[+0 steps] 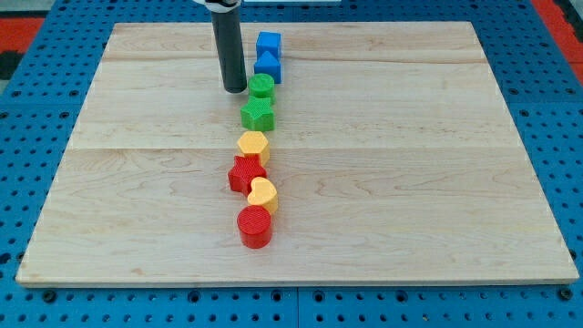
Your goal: Nudge yellow heart left a bit
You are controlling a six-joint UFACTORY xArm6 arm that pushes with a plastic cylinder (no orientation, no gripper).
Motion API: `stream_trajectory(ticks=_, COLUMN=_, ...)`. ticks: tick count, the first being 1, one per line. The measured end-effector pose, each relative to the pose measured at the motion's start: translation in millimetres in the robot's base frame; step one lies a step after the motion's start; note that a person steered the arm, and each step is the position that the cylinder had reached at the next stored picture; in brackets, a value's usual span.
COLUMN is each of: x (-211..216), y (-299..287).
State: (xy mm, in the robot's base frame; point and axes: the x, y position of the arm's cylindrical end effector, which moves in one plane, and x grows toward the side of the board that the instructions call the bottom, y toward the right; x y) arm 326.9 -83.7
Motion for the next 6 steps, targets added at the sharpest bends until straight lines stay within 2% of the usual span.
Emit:
stream_trajectory(ticks=2, x=-20, y=-9)
stream_trajectory(ticks=4, x=-1, y=-28)
stream_trajectory(ticks=6, x=-1, y=-62)
